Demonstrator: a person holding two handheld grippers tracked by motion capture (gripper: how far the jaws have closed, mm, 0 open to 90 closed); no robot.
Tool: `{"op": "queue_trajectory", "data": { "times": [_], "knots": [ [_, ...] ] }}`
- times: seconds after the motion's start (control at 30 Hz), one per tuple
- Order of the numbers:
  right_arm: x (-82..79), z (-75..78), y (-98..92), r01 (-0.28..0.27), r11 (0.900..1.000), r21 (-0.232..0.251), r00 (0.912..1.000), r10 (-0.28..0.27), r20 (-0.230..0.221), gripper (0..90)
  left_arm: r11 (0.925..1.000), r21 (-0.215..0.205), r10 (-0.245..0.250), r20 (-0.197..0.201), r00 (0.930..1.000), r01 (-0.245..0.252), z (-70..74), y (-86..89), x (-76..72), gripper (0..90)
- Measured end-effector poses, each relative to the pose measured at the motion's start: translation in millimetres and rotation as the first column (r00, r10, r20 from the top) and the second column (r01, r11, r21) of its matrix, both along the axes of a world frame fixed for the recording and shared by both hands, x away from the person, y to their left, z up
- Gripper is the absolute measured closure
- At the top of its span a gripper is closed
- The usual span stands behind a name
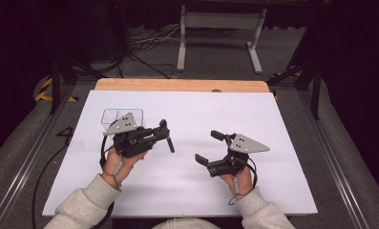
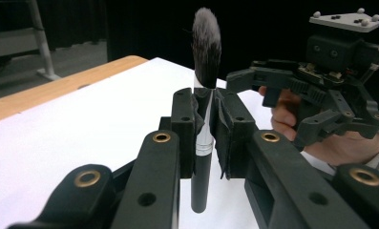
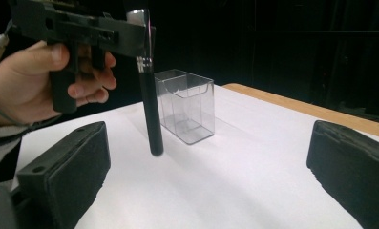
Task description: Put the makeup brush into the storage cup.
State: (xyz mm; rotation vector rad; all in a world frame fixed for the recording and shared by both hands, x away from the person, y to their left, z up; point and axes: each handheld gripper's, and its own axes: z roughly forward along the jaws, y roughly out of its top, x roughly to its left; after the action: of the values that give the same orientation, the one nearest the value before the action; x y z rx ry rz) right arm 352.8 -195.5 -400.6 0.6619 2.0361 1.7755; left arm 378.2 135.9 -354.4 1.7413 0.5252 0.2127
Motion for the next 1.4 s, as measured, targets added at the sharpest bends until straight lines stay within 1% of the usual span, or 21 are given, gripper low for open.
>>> {"op": "queue_trajectory", "data": {
  "times": [0.13,0.27,0.3,0.33,0.43,0.5,0.53,0.57,0.63,0.67,0.77,0.9,0.93,0.97,1.17,1.2,1.23,1.27,1.3,1.33,1.4],
  "knots": [
    [-1.2,0.5,-6.8,0.018,0.999,-0.034,0.9997,-0.017,0.019,0.0,0.9995,0.003,0.03,0.005,0.9995,-0.03,4.4,5.6,4.3,79.0],
    [-2.5,-0.2,-12.2,0.031,0.998,-0.046,0.9993,-0.03,0.023,0.0,0.9981,0.004,0.062,0.001,0.9981,-0.062,7.8,10.6,8.3,79.0],
    [-2.6,-0.3,-13.2,0.031,0.999,-0.041,0.9993,-0.03,0.022,0.0,0.9973,0.002,0.073,0.001,0.9974,-0.073,8.8,12.1,9.6,79.1],
    [-2.8,-0.3,-14.3,0.033,0.999,-0.041,0.9993,-0.033,0.021,0.0,0.9973,0.002,0.073,0.001,0.9974,-0.073,8.8,12.1,9.6,79.0],
    [-3.2,-0.3,-15.7,0.037,0.998,-0.048,0.9991,-0.036,0.024,0.0,0.9946,0.005,0.104,0.006,0.9946,-0.104,11.7,16.6,12.7,79.0],
    [-3.2,-0.6,-16.4,0.04,0.998,-0.05,0.999,-0.039,0.023,0.0,0.9918,0.003,0.128,0.011,0.9917,-0.128,13.3,19.5,14.8,79.1],
    [-3.2,-0.7,-17.1,0.042,0.998,-0.052,0.9989,-0.041,0.024,0.0,0.9907,0.004,0.136,0.006,0.9907,-0.136,13.7,20.2,15.1,79.0],
    [-3.4,-0.9,-17.3,0.044,0.998,-0.053,0.9988,-0.043,0.022,0.0,0.9884,0.006,0.152,0.008,0.9884,-0.152,14.4,21.0,17.1,79.0],
    [-3.2,-1.2,-17.5,0.043,0.998,-0.054,0.9988,-0.042,0.024,0.0,0.9869,0.01,0.161,0.012,0.9869,-0.161,14.8,21.5,18.1,79.1],
    [-3.2,-1.3,-17.4,0.044,0.998,-0.055,0.9988,-0.043,0.024,0.0,0.9837,0.013,0.179,0.014,0.9837,-0.179,15.4,21.7,19.3,79.1],
    [-3.0,-1.9,-16.6,0.044,0.997,-0.062,0.9987,-0.043,0.029,0.0,0.9785,0.02,0.205,0.023,0.9785,-0.205,17.2,23.5,21.6,79.0],
    [-2.2,-3.2,-16.8,0.045,0.997,-0.065,0.9988,-0.044,0.021,0.0,0.9651,0.021,0.26,0.029,0.9651,-0.261,19.4,28.7,25.8,79.0],
    [-2.0,-3.5,-16.7,0.045,0.997,-0.064,0.9989,-0.044,0.017,0.0,0.9625,0.02,0.27,0.032,0.9624,-0.271,19.6,29.6,26.8,79.0],
    [-1.7,-4.0,-16.6,0.045,0.997,-0.064,0.9989,-0.044,0.015,0.0,0.9602,0.021,0.278,0.026,0.9602,-0.279,20.0,30.5,27.5,79.0],
    [-1.4,-4.4,-16.3,0.045,0.997,-0.068,0.9988,-0.044,0.02,0.0,0.9459,0.03,0.322,0.038,0.946,-0.323,20.3,35.0,30.0,79.0],
    [-1.3,-4.5,-16.2,0.045,0.997,-0.068,0.9989,-0.044,0.018,0.0,0.9406,0.032,0.337,0.042,0.9406,-0.338,20.3,35.7,30.0,79.0],
    [-1.2,-4.7,-16.2,0.047,0.997,-0.069,0.9988,-0.045,0.018,0.0,0.9329,0.042,0.356,0.046,0.9334,-0.358,20.7,36.2,29.2,79.0],
    [-1.1,-4.8,-16.3,0.046,0.997,-0.069,0.9988,-0.045,0.017,0.0,0.9278,0.044,0.368,0.054,0.9283,-0.37,20.6,36.3,29.1,79.0],
    [-1.1,-4.8,-16.3,0.046,0.997,-0.069,0.9988,-0.045,0.017,0.0,0.9278,0.044,0.368,0.054,0.9283,-0.37,20.6,36.3,29.1,79.0],
    [-0.8,-5.1,-16.3,0.045,0.997,-0.067,0.9989,-0.044,0.017,0.0,0.9233,0.049,0.378,0.058,0.924,-0.381,20.8,36.9,29.8,79.0],
    [-0.2,-5.3,-16.5,0.048,0.997,-0.068,0.9987,-0.047,0.016,0.0,0.9183,0.05,0.39,0.055,0.9191,-0.393,20.9,37.4,30.4,79.0]
  ]
}}
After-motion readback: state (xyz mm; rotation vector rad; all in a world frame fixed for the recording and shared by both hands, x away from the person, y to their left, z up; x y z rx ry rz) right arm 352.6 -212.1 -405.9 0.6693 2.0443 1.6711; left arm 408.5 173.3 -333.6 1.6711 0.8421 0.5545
